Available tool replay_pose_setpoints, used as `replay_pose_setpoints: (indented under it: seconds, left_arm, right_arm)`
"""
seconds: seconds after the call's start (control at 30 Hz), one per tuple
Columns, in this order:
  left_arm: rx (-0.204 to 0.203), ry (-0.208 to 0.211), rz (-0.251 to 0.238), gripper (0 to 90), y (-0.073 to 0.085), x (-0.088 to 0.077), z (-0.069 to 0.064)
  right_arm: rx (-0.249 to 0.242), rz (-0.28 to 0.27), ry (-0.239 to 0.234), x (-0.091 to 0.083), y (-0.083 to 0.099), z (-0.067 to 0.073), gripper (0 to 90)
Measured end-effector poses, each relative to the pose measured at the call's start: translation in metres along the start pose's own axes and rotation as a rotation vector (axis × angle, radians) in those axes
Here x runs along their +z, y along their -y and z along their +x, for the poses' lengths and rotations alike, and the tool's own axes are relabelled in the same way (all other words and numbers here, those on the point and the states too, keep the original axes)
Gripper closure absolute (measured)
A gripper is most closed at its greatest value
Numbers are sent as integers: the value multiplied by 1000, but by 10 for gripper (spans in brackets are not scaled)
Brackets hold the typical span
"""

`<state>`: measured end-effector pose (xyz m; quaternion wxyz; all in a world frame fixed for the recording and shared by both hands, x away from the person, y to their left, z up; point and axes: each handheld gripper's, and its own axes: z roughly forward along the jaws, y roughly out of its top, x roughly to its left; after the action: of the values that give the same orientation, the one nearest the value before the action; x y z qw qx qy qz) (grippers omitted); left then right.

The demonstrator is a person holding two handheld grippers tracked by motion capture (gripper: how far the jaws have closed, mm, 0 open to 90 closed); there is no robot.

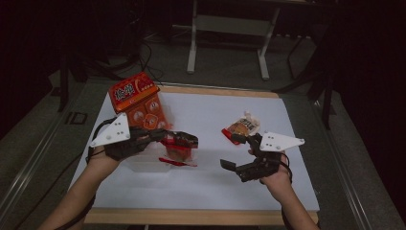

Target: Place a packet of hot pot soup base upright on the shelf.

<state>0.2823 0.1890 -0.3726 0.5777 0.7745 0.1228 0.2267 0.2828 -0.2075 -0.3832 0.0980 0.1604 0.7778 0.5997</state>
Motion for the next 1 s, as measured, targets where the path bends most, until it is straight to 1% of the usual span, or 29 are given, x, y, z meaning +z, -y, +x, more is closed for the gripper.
replay_pose_setpoints:
  seconds: [0.07, 0.1, 0.17, 0.2, 0.23, 0.27, 0.33, 0.37, 0.43, 0.47, 0.5, 0.53, 0.6, 0.63, 0.67, 0.73, 0.77, 0.8, 0.83, 0.87, 0.9, 0.97, 1.0]
  left_arm:
    - [-6, -22, -2, 886, 1, -7, 3]
    - [-7, -36, -4, 885, 2, -9, 4]
    - [-9, -47, -8, 885, 3, -15, 8]
    - [-16, -60, -6, 885, 4, -18, 9]
    - [-19, -58, -4, 885, 5, -20, 11]
    - [-10, -74, 1, 885, 6, -22, 12]
    - [-23, -83, 4, 885, 8, -26, 15]
    - [-22, -100, 6, 885, 10, -28, 17]
    - [-34, -106, 10, 885, 14, -30, 19]
    - [-36, -117, 17, 885, 17, -32, 21]
    - [-43, -112, 16, 885, 18, -33, 21]
    - [-37, -125, 20, 885, 21, -33, 22]
    - [-45, -123, 28, 885, 25, -35, 23]
    - [-43, -135, 33, 885, 27, -36, 24]
    - [-53, -126, 34, 885, 29, -36, 24]
    - [-53, -131, 41, 885, 33, -37, 25]
    - [-60, -121, 39, 885, 35, -38, 25]
    - [-64, -126, 40, 885, 37, -38, 25]
    - [-68, -117, 41, 885, 39, -39, 26]
    - [-63, -114, 36, 885, 40, -40, 26]
    - [-73, -116, 37, 885, 41, -41, 26]
    - [-58, -119, 46, 884, 43, -42, 25]
    - [-64, -117, 53, 884, 44, -43, 25]
  right_arm:
    - [-9, -6, 10, -1, 1, -1, 129]
    - [-6, -8, 8, -1, 2, -2, 129]
    - [-3, -7, 9, -2, 3, -2, 129]
    - [0, -5, 9, -2, 4, -2, 129]
    - [-2, -1, 9, -3, 5, -2, 129]
    - [-4, 1, 11, -3, 5, -1, 129]
    - [-4, 3, 10, -4, 6, -1, 129]
    - [-7, 5, 12, -5, 6, -1, 129]
    - [-3, -2, 12, -6, 7, -2, 129]
    - [0, -1, 11, -6, 8, -2, 130]
    - [-2, -1, 11, -7, 9, -2, 131]
    - [0, 0, 10, -7, 9, -3, 130]
    - [-3, 5, 12, -7, 10, -3, 131]
    - [-2, 5, 10, -7, 11, -3, 131]
    - [4, 6, 8, -8, 11, -3, 131]
    - [6, 6, 10, -8, 12, -4, 132]
    - [9, 6, 9, -8, 13, -4, 132]
    - [10, 9, 10, -8, 13, -5, 132]
    - [7, 12, 14, -8, 14, -5, 133]
    - [8, 12, 11, -8, 14, -5, 133]
    - [14, 12, 9, -9, 14, -5, 133]
    - [15, 16, 12, -9, 15, -5, 134]
    - [14, 14, 11, -9, 15, -6, 134]
